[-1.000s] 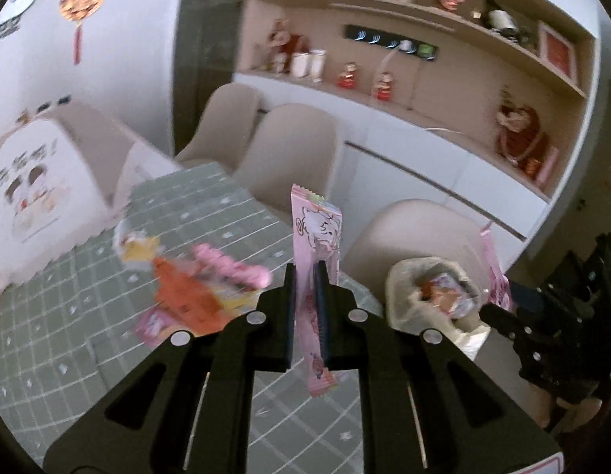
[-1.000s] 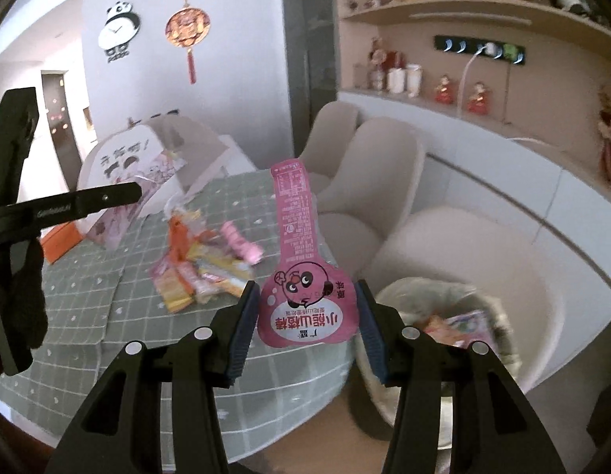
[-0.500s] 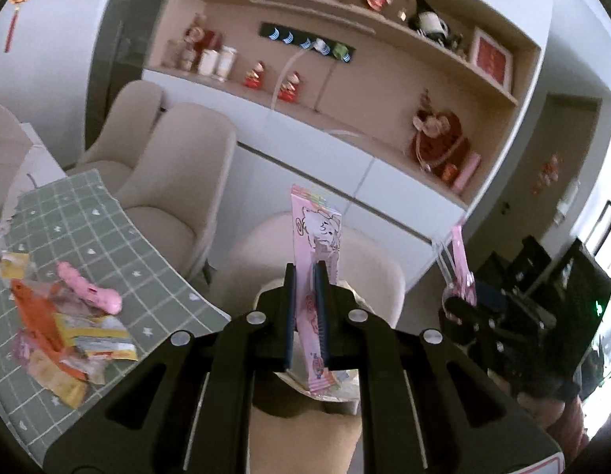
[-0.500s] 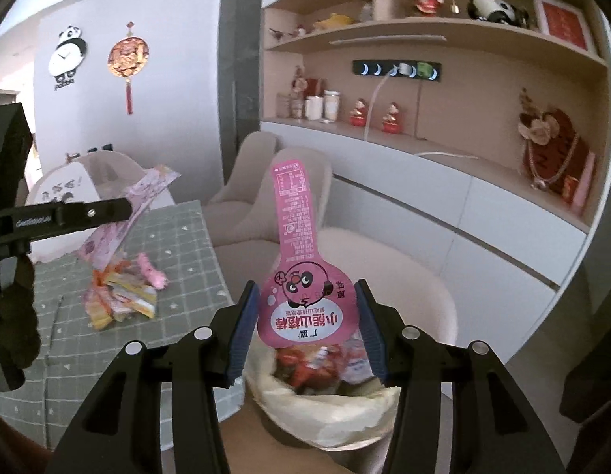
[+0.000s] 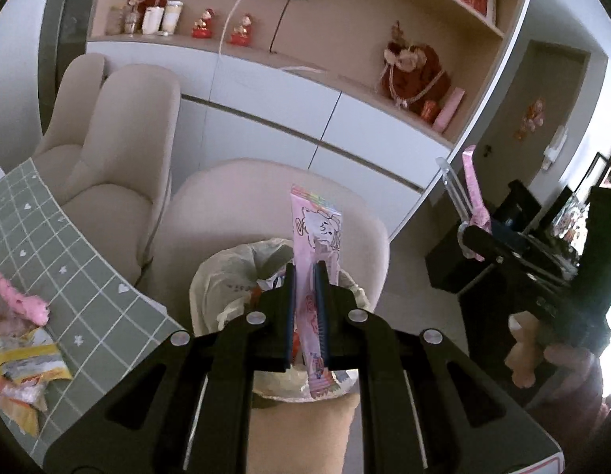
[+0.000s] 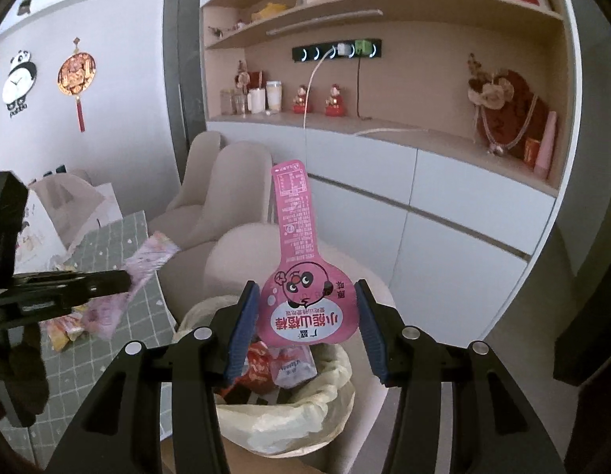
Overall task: Collect trash
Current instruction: 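Carry the pink wrapper and lollipop card over the bin and release both, then move both open grippers back over the table toward the remaining snack bags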
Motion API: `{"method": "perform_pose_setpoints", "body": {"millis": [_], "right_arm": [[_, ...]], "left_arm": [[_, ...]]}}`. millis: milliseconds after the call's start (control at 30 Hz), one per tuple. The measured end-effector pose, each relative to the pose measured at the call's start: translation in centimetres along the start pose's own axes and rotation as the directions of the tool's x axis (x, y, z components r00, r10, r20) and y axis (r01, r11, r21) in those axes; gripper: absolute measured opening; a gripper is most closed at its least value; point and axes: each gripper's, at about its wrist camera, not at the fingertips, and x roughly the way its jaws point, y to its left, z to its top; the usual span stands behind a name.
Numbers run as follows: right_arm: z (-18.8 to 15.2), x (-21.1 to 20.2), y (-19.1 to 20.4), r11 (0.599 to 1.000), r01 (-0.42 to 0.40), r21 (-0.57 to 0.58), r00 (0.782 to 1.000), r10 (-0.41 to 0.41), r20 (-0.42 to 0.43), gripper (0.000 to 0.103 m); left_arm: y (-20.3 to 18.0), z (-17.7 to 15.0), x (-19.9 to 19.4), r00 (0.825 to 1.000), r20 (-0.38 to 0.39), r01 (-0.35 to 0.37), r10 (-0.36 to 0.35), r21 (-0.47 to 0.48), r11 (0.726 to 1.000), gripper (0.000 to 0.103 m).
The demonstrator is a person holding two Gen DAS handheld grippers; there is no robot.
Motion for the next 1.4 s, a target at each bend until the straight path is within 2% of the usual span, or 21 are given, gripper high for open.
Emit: {"method": "perform_pose_setpoints", "body": {"millis": [467,500,567,667,800,967,1100,1233,1400], "right_arm": [[-1.0,2.1,-2.9,0.997,0.063,0.043,0.995,-0.059,-0.079,0.047],[-1.0,2.2,-3.1,0.997,0.065,0.046,0.995,-0.062,-0.08,0.047],[-1.1,2.5,-3.4,0.996,0.072,0.056,0.994,-0.067,-0.084,0.047],[-1.2,3.1,-3.7,0.995,0.07,0.071,0.994,-0.063,-0.09,0.047],[-1.5,4.3,-3.4,0.996,0.043,0.076,0.994,-0.035,-0.105,0.047],[-2.8,6.6,-1.9,0.995,-0.029,0.097,0.987,0.043,-0.152,0.047],[-4.3,8.1,-0.5,0.99,-0.067,0.122,0.977,0.09,-0.195,0.047],[-5.3,9.1,0.9,0.984,-0.108,0.14,0.97,0.135,-0.201,0.047],[-6.3,10.3,2.3,0.988,-0.078,0.132,0.963,0.109,-0.246,0.048]], "left_arm": [[-2.3,-0.5,9.2,0.992,-0.112,0.063,-0.063,-0.003,0.998,0.009],[-2.1,-0.5,10.0,0.99,-0.123,0.072,-0.074,-0.016,0.997,0.012],[-2.0,-0.6,11.3,0.986,-0.149,0.076,-0.08,-0.03,0.997,0.032],[-1.1,-0.7,11.8,0.986,-0.158,0.053,-0.061,-0.054,0.997,0.037],[0.8,-0.7,9.9,0.989,-0.14,0.043,-0.054,-0.086,0.995,0.043],[3.2,-1.2,5.4,0.995,-0.097,-0.017,0.012,-0.05,0.999,0.045],[5.3,-2.7,1.4,0.995,-0.072,-0.078,0.074,-0.061,0.995,0.048],[8.0,-5.3,-2.3,0.989,-0.074,-0.137,0.128,-0.128,0.982,0.049],[10.2,-8.0,-6.2,0.983,-0.058,-0.184,0.176,-0.188,0.965,0.053]]}}
